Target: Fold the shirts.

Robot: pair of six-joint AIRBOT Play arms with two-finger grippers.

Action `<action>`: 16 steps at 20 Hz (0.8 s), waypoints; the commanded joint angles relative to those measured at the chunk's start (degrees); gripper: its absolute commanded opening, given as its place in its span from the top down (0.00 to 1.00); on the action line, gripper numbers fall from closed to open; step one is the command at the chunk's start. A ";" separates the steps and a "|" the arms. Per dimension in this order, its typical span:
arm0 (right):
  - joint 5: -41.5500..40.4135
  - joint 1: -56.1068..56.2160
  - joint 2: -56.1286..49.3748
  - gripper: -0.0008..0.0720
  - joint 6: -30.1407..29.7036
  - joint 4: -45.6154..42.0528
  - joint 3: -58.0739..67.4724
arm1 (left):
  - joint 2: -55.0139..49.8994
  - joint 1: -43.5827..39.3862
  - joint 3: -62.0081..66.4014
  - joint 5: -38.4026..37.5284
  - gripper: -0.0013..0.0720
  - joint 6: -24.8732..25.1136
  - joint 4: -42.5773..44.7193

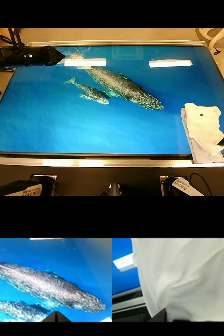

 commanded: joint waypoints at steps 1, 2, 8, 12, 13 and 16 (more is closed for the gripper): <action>-7.87 0.07 0.13 0.96 -2.32 -4.52 -6.78 | 0.00 0.04 0.00 0.09 0.95 0.07 0.00; -9.07 0.09 0.13 0.96 -2.29 -4.52 -7.10 | 0.02 0.04 0.00 0.11 0.95 0.04 0.00; -11.85 0.09 0.15 0.12 -1.81 -4.42 -6.88 | 0.02 0.04 0.00 0.09 0.95 0.00 -0.04; -14.05 0.09 0.20 0.13 -6.73 0.74 4.33 | 0.20 0.04 0.02 0.09 0.95 0.02 -0.02; -15.98 0.09 0.20 0.13 -7.10 4.26 9.66 | 0.17 0.04 0.02 0.09 0.95 0.02 0.00; -24.28 0.11 0.20 0.13 -7.13 19.85 24.09 | 0.17 0.04 0.02 0.09 0.95 0.00 0.02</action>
